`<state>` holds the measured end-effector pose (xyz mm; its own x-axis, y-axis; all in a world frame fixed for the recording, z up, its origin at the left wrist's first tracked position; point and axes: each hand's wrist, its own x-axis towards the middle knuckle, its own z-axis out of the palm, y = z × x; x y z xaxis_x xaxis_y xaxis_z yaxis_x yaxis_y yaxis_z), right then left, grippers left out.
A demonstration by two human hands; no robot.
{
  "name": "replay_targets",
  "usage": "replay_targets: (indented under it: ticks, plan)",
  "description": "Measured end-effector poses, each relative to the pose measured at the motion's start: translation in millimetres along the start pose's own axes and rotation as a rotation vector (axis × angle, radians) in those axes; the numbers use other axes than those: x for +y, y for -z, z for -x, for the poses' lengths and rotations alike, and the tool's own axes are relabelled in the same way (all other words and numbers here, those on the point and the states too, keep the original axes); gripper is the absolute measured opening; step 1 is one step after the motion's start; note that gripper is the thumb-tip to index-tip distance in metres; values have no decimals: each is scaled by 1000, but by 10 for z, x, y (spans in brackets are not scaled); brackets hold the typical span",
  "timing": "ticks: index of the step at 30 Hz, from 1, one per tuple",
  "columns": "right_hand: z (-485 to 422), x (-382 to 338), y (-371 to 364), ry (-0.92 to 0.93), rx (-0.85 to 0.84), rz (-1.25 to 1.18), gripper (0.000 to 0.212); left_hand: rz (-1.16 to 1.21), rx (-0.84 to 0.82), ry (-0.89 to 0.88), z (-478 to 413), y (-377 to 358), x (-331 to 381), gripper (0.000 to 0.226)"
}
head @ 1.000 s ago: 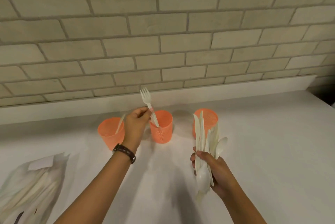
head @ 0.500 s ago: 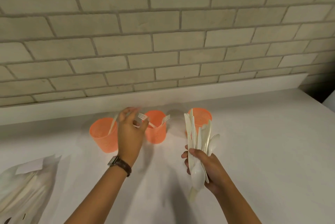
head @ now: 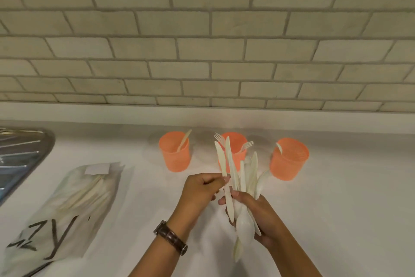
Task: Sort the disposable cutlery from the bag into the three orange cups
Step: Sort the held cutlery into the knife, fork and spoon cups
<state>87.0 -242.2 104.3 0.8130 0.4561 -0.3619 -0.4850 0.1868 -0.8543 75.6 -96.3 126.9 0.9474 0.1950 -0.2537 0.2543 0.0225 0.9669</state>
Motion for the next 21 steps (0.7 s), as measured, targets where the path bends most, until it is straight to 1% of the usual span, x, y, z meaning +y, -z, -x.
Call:
replay_targets:
  ticks: [3,6,9,13,16,21]
  plan:
    - [-23,3,-95,-31,-30,-45,28,81,51,28,8,111,46,10]
    - [-45,5,-150,-56,-62,-56,40,160,-1,59,9,176,76,13]
    - [-63,12,-155,-56,-78,-72,39,208,-53,65,22,171,78,15]
    - [-56,4,-122,-44,-71,-33,38,272,-2,55,18,129,82,16]
    - [-65,20,-101,-33,-28,1,37,340,46,84,5,108,82,17]
    - [-93,59,-101,-38,15,18,25,404,77,99,2,125,62,18]
